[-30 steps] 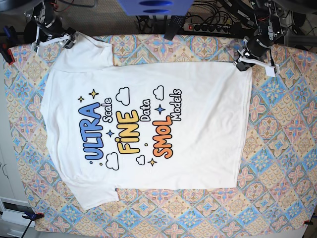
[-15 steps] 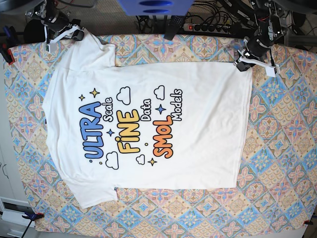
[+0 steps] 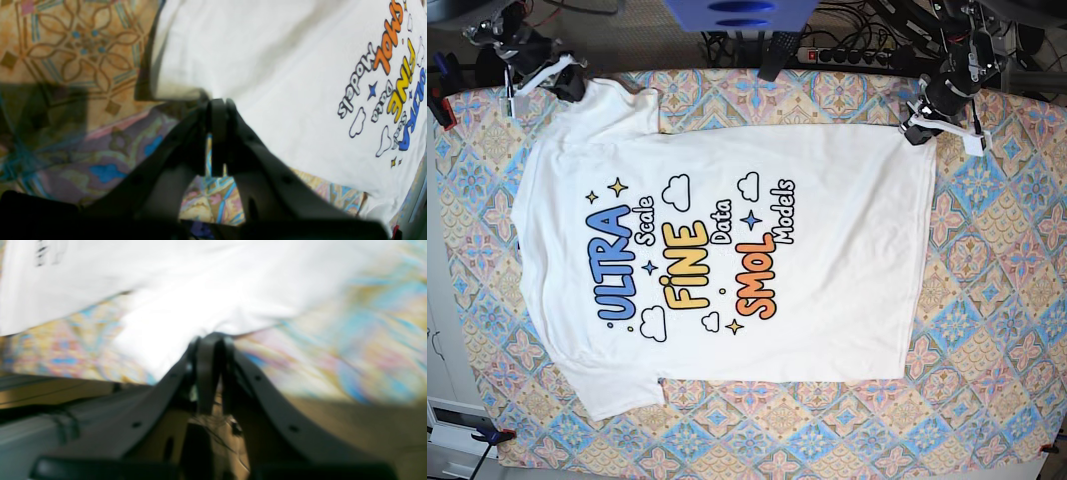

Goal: Fold the T-shirt properly
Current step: 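Grasp the shoulder corners and pull the shirt toward the robot, then reach both grippers down to the shirt's side edges below the sleeves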

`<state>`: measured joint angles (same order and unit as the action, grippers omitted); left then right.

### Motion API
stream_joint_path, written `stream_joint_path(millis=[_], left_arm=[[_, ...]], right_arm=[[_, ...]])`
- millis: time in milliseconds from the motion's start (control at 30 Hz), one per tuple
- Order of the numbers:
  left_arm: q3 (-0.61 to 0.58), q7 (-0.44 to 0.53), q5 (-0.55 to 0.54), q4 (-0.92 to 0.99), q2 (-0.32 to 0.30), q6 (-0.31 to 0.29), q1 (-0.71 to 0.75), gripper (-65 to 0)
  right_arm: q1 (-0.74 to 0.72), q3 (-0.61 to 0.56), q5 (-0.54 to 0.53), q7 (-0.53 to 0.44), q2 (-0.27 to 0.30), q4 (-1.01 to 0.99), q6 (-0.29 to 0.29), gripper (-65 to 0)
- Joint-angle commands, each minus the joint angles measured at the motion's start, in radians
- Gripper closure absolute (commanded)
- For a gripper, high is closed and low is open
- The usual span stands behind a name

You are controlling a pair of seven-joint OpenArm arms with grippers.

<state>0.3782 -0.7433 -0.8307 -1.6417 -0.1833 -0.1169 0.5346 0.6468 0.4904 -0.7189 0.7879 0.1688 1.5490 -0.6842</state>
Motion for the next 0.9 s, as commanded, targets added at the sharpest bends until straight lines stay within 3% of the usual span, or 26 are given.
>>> stream_joint_path(millis=[0, 400, 867], left_arm=[[0.005, 0.011, -0.008, -0.012, -0.009, -0.007, 0.006, 0.0], [0.003, 0.011, -0.008, -0.018, -0.012, -0.007, 0.046, 0.0], [0.002, 0.011, -0.006, -0.081, -0.014, -0.008, 0.157, 0.0]], right_arm=[[0.003, 0.017, -0.023, -0.017, 0.007, 0.011, -0.014, -2.4], [0.001, 0.23, -0.023, 0.16, -0.007, 0.011, -0.014, -2.4], [0.06, 0.325, -0.023, 0.184, -0.005, 0.012, -0.014, -2.4]])
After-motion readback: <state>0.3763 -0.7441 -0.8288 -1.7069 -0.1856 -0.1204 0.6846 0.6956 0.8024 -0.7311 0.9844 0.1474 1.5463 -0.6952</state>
